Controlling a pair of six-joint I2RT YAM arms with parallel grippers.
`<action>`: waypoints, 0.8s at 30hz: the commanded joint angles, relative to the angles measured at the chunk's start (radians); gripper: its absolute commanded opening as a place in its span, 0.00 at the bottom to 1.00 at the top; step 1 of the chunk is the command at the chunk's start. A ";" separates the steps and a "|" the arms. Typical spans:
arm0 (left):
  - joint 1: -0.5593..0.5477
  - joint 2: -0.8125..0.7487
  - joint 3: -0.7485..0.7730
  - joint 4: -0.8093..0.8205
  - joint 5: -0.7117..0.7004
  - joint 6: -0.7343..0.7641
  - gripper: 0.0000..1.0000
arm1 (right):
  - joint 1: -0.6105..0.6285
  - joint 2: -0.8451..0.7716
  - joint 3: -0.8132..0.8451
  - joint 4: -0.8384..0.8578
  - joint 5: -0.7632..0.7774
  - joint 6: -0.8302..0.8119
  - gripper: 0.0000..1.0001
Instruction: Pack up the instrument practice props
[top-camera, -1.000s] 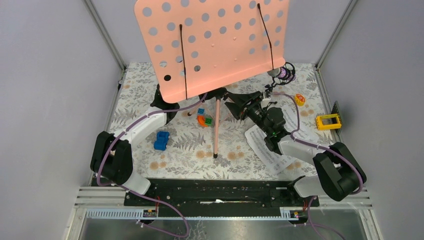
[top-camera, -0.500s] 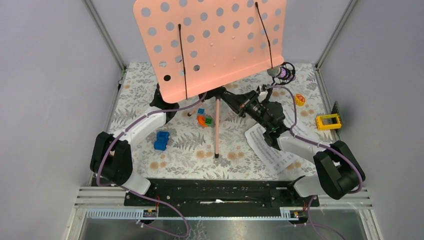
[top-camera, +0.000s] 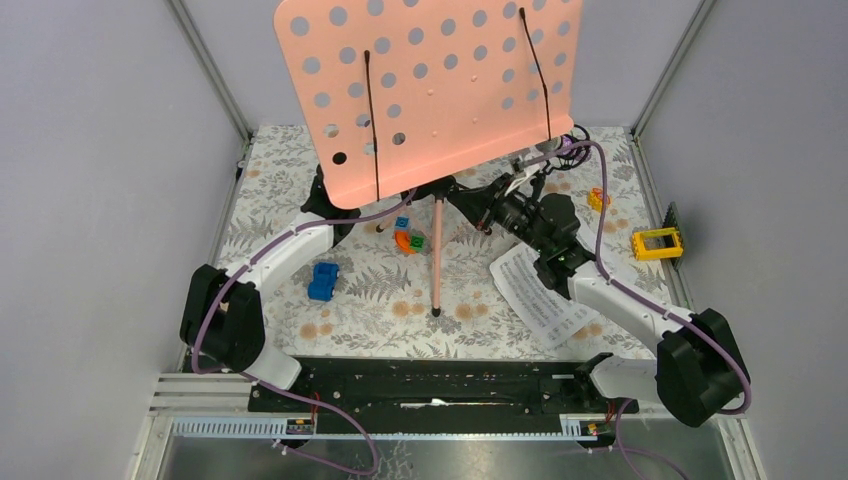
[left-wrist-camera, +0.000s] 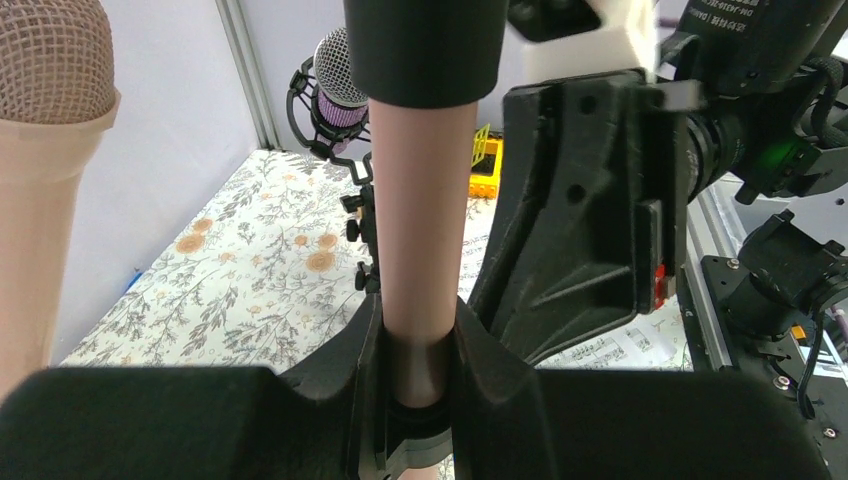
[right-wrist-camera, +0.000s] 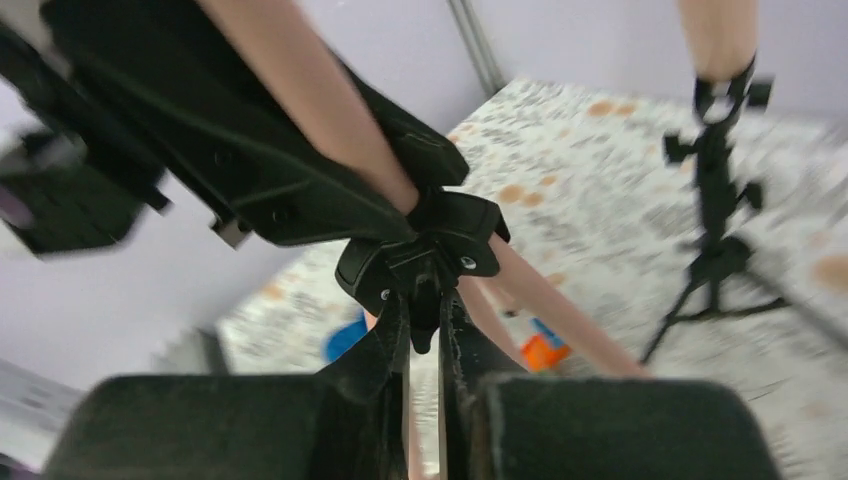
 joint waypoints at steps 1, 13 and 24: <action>-0.007 0.037 -0.026 -0.138 0.063 -0.002 0.00 | 0.024 -0.001 -0.008 -0.071 -0.084 -0.661 0.13; 0.013 0.053 -0.019 -0.123 0.092 -0.032 0.00 | 0.360 0.101 0.088 -0.286 0.505 -1.790 0.10; 0.023 0.073 -0.038 -0.058 0.131 -0.054 0.00 | 0.445 0.228 -0.071 0.257 0.852 -2.337 0.34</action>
